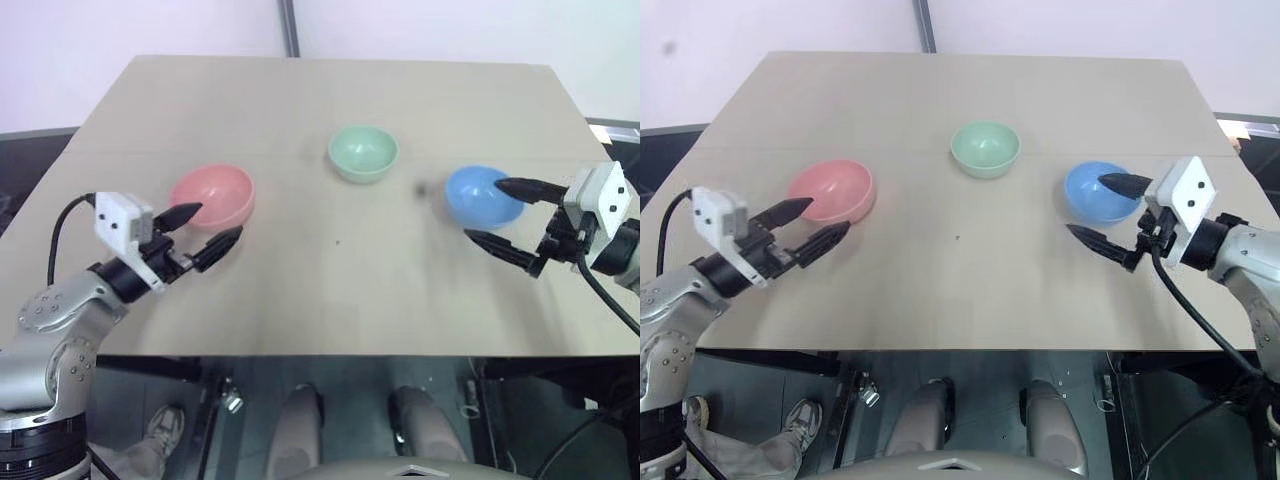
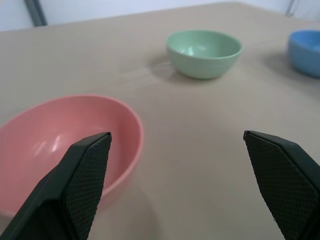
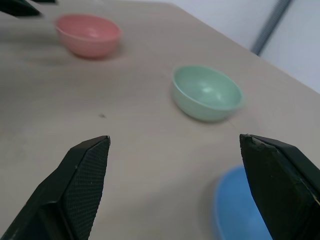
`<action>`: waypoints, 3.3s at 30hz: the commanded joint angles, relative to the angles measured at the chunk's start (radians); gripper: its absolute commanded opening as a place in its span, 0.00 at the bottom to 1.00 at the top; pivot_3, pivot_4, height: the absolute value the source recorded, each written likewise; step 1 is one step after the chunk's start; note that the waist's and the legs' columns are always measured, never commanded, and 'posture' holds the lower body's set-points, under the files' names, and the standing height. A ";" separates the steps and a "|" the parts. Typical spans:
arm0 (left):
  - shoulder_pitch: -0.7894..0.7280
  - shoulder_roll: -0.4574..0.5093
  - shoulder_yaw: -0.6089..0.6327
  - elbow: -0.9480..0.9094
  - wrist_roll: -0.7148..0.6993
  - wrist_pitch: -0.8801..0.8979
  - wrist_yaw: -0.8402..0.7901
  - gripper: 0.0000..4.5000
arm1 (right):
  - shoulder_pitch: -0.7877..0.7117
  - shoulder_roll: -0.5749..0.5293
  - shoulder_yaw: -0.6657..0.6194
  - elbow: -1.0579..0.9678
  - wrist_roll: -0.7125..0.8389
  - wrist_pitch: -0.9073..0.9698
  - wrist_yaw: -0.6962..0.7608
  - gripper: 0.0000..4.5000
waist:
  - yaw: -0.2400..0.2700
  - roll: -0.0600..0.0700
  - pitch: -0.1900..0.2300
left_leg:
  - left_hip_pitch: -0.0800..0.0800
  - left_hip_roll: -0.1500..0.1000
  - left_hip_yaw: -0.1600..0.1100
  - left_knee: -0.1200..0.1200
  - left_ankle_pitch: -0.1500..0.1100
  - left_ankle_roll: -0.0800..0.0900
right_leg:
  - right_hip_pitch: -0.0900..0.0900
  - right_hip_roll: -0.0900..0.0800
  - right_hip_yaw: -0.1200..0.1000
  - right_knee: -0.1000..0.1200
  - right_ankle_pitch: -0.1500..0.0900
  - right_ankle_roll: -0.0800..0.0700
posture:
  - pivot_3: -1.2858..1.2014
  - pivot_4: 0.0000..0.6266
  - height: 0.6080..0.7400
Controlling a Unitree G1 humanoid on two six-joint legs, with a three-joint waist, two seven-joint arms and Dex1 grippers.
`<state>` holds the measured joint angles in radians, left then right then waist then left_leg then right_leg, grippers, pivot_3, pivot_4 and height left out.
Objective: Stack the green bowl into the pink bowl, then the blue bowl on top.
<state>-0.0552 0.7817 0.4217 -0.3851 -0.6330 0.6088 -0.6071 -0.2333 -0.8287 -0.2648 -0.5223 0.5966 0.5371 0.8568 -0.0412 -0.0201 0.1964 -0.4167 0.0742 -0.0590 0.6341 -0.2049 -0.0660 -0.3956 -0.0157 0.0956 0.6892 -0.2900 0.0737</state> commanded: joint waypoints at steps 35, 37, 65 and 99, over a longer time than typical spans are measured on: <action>-0.479 0.152 -0.594 -0.039 0.376 0.168 -0.201 0.01 | 0.091 0.015 0.001 -0.104 0.018 -0.120 0.011 1.00 | 0.004 -0.003 0.003 | -0.002 0.000 0.000 0.000 -0.001 0.001 | 0.000 0.000 -0.001 -0.001 0.002 -0.003 | 0.52 0.24 1.00; -0.500 0.157 -0.621 -0.054 0.362 0.104 -0.286 0.01 | 0.104 0.010 -0.008 -0.113 0.017 -0.118 0.004 1.00 | 0.004 -0.003 0.003 | -0.002 0.000 0.000 0.000 -0.001 0.001 | 0.000 0.000 0.000 -0.002 0.002 -0.003 | 0.52 0.24 1.00; -0.485 0.064 -0.307 0.066 0.232 0.047 -0.379 0.98 | -0.039 0.010 0.220 -0.031 -0.256 -0.097 -0.150 1.00 | 0.001 -0.002 0.003 | -0.001 0.000 0.000 0.003 -0.001 0.001 | 0.000 0.000 0.000 0.002 0.001 -0.001 | 0.52 0.24 1.00; 0.171 0.020 0.274 -0.187 -0.206 0.015 -0.354 0.98 | -1.017 0.560 0.667 1.602 -0.896 -0.911 -0.176 1.00 | -0.033 -0.001 0.004 | 0.000 0.000 -0.001 -0.001 -0.001 0.001 | -0.002 0.000 -0.001 0.005 0.002 -0.004 | 0.52 0.24 1.00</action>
<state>0.0980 0.7671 0.6241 -0.5631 -0.7857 0.6275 -0.8930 -1.2041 -0.2771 0.4062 1.0590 -0.2847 -0.3279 0.6880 -0.0742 -0.0212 0.2008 -0.4164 0.0740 -0.0596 0.6334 -0.2054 -0.0653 -0.3980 -0.0159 0.0946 0.6943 -0.2877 0.0694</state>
